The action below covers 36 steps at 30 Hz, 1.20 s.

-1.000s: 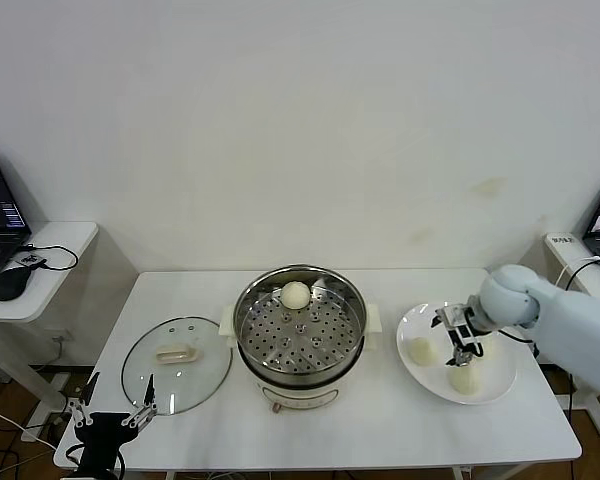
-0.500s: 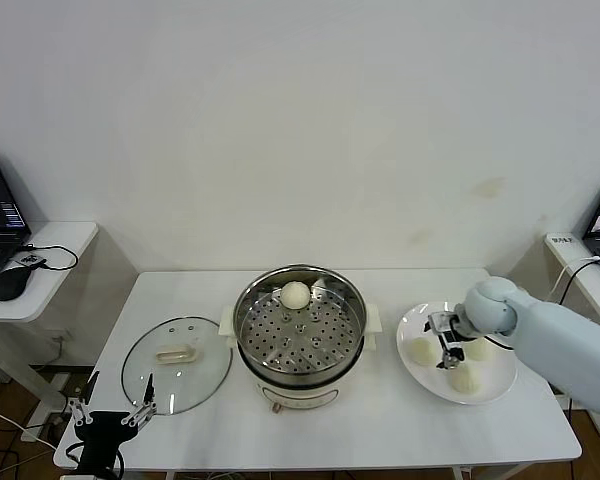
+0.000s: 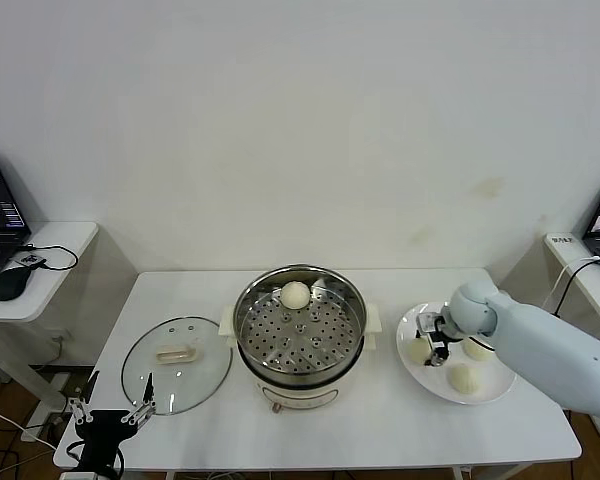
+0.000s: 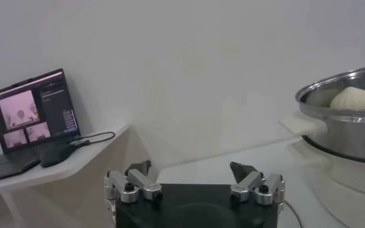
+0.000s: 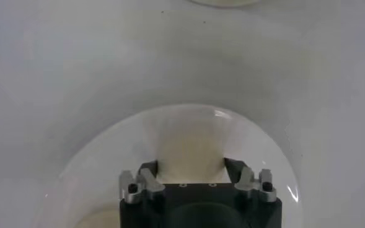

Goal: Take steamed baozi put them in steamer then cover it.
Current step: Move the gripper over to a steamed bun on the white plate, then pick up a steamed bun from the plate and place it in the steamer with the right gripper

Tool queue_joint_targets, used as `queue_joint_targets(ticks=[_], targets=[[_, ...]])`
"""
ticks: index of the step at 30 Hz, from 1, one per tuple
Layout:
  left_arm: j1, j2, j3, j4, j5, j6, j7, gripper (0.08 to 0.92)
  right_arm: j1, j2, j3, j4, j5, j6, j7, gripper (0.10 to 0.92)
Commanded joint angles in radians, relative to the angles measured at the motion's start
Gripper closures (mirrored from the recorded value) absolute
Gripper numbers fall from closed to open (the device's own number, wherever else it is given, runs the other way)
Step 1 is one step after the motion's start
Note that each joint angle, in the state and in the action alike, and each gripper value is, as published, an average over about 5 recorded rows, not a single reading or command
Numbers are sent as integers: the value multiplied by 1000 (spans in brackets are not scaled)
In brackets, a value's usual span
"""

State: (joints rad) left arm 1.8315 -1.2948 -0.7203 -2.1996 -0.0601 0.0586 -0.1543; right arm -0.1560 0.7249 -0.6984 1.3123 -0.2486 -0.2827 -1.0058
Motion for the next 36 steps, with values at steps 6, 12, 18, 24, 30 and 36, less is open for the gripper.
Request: queue_joint_targets(ticks=[6,12,18,24,30,36], targets=[[0,4,-1,-3,-1,1,0,177,103,-34,-46,40,54,-5,-29,533],[0,7,2,-10,-2,3,1,177,320,-100,-137,104,147,-14,-53,525],[-1,13,3,-16,-4,3,1,177,569,-89,-248,131,272,-31,-65,525],[-2,18,0,-24,-10,4,1,177,756,7,-362,192,463,-105,-33,525],[-7,20,-2,-24,-14,4,1,177,781,162,-423,260,649,-234,59,519],[-10,19,-12,-20,-19,5,2,177,732,328,-450,234,738,-335,144,510]])
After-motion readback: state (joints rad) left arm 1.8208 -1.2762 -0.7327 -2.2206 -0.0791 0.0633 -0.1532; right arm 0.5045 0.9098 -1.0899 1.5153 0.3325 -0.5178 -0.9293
